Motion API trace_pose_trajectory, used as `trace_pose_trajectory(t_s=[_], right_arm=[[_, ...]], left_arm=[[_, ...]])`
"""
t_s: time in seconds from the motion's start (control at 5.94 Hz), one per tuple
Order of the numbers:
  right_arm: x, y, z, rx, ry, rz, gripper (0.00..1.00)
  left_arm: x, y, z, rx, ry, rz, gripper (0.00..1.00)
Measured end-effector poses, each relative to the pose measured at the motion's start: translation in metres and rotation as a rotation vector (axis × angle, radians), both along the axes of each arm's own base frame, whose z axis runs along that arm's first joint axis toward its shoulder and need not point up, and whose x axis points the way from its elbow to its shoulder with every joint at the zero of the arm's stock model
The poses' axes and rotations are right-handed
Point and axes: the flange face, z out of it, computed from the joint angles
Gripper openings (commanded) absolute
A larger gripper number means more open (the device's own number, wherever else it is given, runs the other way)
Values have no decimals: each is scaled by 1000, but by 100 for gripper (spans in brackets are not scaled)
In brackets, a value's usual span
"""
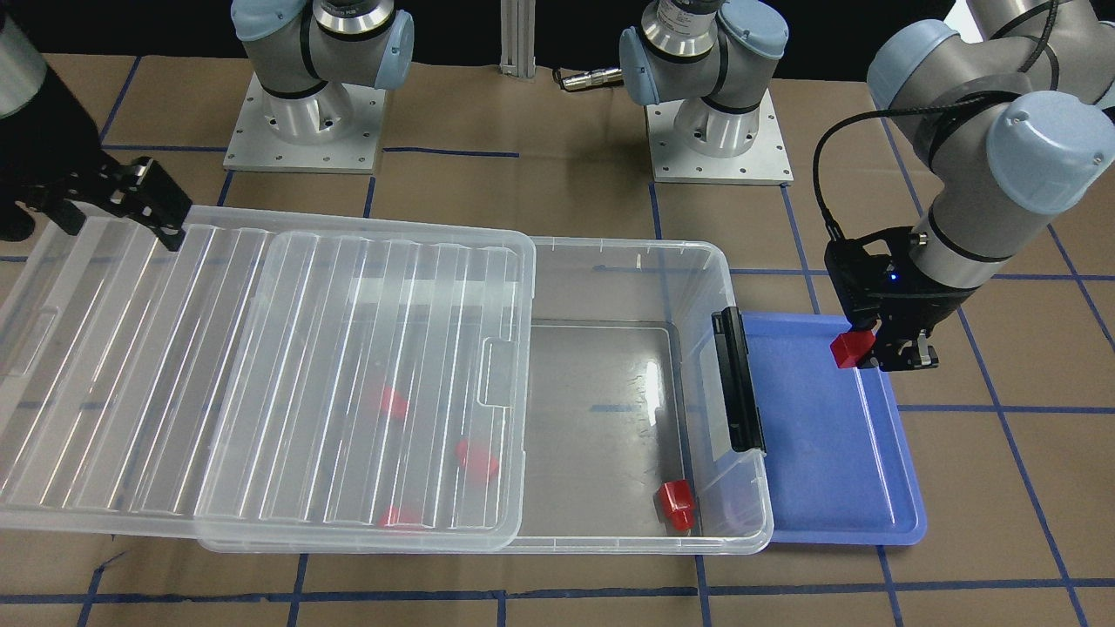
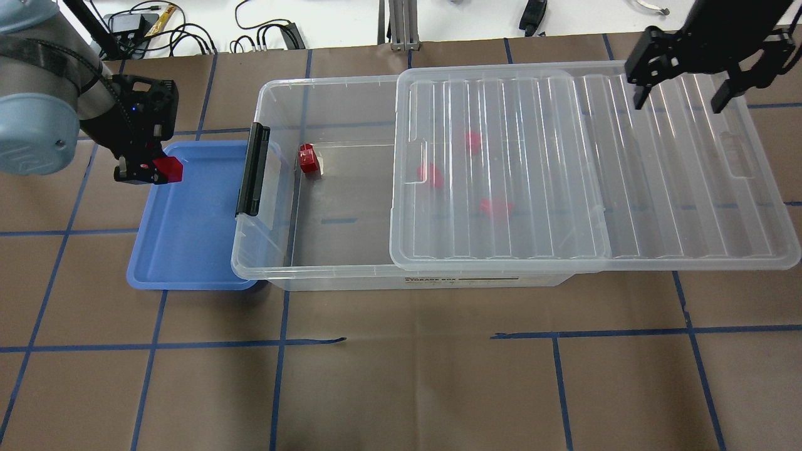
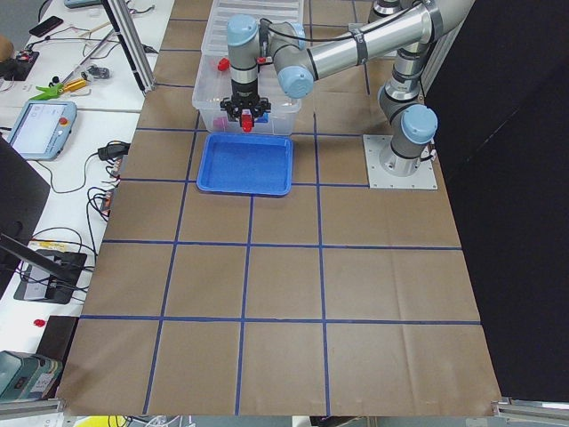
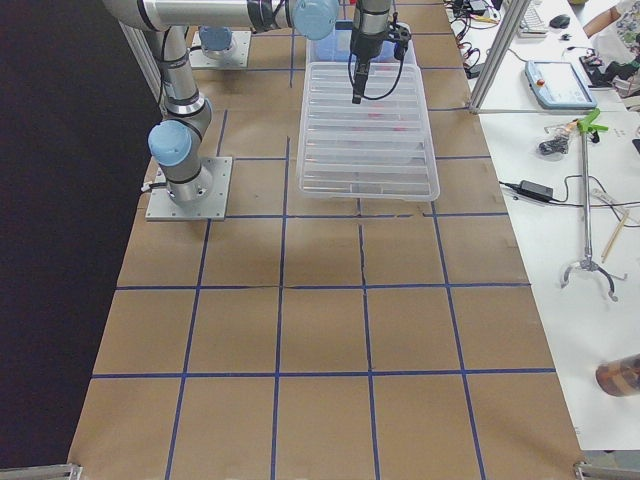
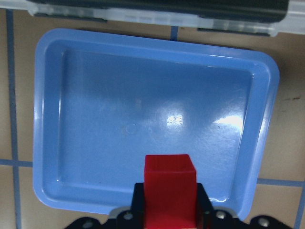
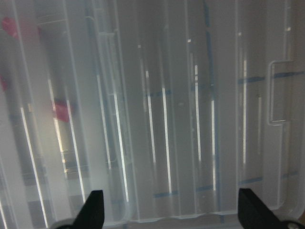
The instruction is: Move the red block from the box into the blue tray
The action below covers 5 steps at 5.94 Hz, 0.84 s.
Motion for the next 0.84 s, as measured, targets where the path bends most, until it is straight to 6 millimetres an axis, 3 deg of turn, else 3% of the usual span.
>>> trace_pose_trajectory(t_s=[0.34,0.51,0.67,0.84], right_arm=[[-108,-2,-18,27,19,21,100],[-156,-7,-35,37,41,25,100],[-196,-12,-61,49,47,15,100],[-221,-12,-90,57,49,2,100]], left_arm=[[9,5,-86,17,52,7,11],[7,6,-118,18,58,-4,16],[6,5,-137,19,61,-14,19],[6,3,-145,16,61,-17,80]])
